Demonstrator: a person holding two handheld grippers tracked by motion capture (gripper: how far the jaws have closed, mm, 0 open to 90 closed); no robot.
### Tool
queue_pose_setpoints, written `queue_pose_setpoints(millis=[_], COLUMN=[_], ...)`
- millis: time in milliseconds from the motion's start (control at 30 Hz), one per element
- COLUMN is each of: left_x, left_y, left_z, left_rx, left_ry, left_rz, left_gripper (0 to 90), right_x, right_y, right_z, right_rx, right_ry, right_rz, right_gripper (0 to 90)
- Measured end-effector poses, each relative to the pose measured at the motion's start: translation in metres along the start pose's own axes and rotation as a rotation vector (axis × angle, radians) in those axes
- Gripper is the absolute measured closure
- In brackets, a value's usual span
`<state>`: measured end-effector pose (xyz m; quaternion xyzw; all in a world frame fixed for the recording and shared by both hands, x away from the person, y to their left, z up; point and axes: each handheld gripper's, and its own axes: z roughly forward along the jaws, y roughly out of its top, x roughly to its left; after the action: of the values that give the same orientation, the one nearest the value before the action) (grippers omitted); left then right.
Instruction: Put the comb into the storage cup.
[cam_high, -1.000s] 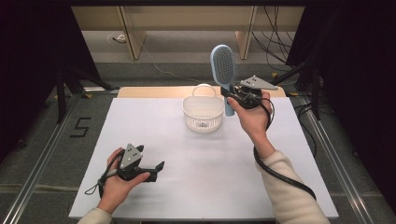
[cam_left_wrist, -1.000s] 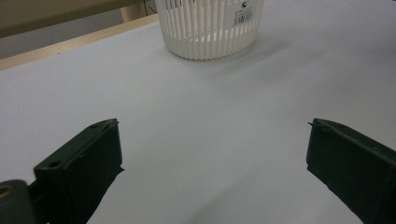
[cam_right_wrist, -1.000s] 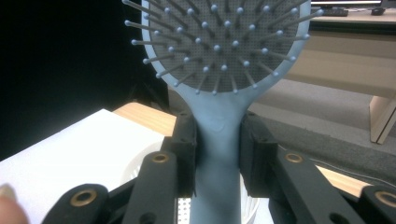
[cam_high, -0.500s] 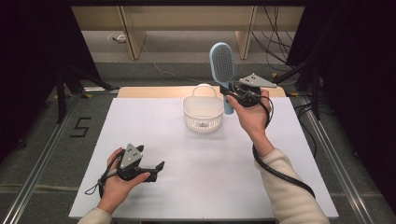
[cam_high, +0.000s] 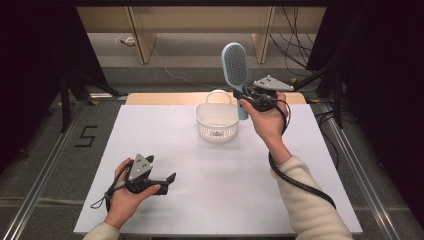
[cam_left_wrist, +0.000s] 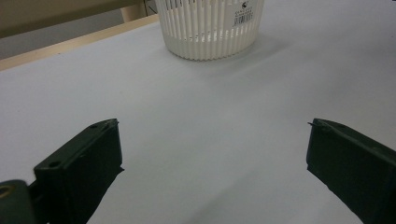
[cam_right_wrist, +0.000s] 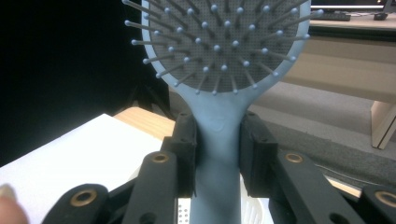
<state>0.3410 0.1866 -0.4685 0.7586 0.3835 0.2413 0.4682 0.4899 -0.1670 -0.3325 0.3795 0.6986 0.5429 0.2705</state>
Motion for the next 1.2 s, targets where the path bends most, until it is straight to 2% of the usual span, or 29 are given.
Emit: queue_pose_setpoints(millis=[1200], left_x=[0.000], left_y=[0.000], left_z=[0.000], left_rx=[-0.003], left_ry=[-0.001], left_rz=[-0.003], left_gripper=[2.9], right_x=[0.005], right_y=[0.010], right_z=[0.010], right_rx=[-0.001], right_ry=[0.006], right_rz=[-0.010], right_gripper=[70.9])
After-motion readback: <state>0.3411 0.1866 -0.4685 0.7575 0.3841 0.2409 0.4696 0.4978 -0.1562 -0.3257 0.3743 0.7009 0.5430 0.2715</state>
